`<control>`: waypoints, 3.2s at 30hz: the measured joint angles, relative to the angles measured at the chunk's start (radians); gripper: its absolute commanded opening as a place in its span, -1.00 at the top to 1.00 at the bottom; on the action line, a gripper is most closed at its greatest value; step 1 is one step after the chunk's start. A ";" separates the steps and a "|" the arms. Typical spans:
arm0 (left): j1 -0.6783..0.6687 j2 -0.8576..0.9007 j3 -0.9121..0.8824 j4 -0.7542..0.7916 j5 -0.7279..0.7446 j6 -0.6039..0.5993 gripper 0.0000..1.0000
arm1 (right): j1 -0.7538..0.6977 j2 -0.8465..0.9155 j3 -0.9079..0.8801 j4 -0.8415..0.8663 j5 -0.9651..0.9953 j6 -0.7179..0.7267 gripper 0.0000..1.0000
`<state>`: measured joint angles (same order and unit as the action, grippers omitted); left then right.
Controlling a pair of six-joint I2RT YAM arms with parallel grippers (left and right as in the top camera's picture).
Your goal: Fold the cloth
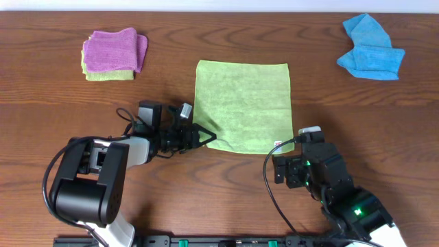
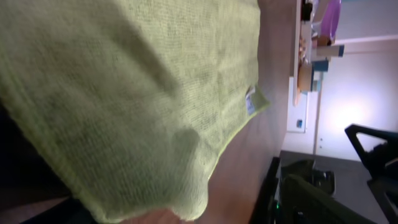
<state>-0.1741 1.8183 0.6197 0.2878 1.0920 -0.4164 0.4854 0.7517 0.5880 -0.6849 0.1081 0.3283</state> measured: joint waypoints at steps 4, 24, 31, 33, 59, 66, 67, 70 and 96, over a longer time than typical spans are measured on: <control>0.003 -0.005 0.001 -0.036 0.013 0.027 -0.67 | 0.000 0.000 0.000 -0.005 -0.005 0.000 -0.99; 0.111 -0.226 -0.004 -0.330 -0.034 0.198 -0.78 | 0.000 0.000 0.000 -0.006 -0.027 0.000 -0.98; 0.111 -0.273 -0.004 -0.369 -0.049 0.212 -0.81 | -0.057 0.076 0.000 -0.015 -0.042 0.000 -0.99; 0.111 -0.274 -0.004 -0.369 -0.049 0.212 -0.84 | -0.097 0.113 0.000 0.017 -0.079 0.000 -0.99; 0.113 -0.274 -0.006 -0.196 -0.044 -0.164 -0.90 | -0.214 -0.040 0.006 0.226 -0.298 0.098 -0.99; 0.113 -0.274 -0.006 -0.192 -0.044 -0.216 -0.90 | -0.214 -0.048 0.006 0.225 -0.299 0.109 -0.99; 0.113 -0.274 -0.006 -0.191 -0.044 -0.218 -0.91 | -0.214 -0.048 0.006 0.225 -0.299 0.109 -0.99; 0.113 -0.274 -0.006 -0.190 -0.044 -0.224 -0.90 | -0.214 -0.048 0.006 0.224 -0.299 0.111 -0.98; 0.113 -0.274 -0.007 -0.160 -0.050 -0.272 -0.91 | -0.214 -0.030 0.006 0.239 -0.389 0.182 -0.98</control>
<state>-0.0616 1.5444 0.6125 0.1276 1.0420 -0.6888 0.2710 0.7216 0.5941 -0.4458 -0.2813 0.5098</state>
